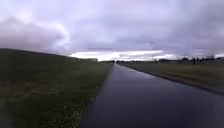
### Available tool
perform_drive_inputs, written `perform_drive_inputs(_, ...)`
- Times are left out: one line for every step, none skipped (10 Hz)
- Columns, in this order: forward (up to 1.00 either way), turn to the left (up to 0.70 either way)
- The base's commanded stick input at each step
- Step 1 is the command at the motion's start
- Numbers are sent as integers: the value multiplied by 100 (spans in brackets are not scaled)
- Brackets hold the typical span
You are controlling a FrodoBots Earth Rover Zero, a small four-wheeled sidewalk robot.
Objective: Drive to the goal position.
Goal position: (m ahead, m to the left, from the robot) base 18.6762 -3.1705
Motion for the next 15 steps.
perform_drive_inputs(70,-27)
perform_drive_inputs(70,-27)
perform_drive_inputs(70,-27)
perform_drive_inputs(70,-27)
perform_drive_inputs(70,-27)
perform_drive_inputs(70,-27)
perform_drive_inputs(70,-27)
perform_drive_inputs(70,-6)
perform_drive_inputs(70,0)
perform_drive_inputs(70,0)
perform_drive_inputs(70,0)
perform_drive_inputs(70,0)
perform_drive_inputs(70,0)
perform_drive_inputs(70,0)
perform_drive_inputs(70,0)
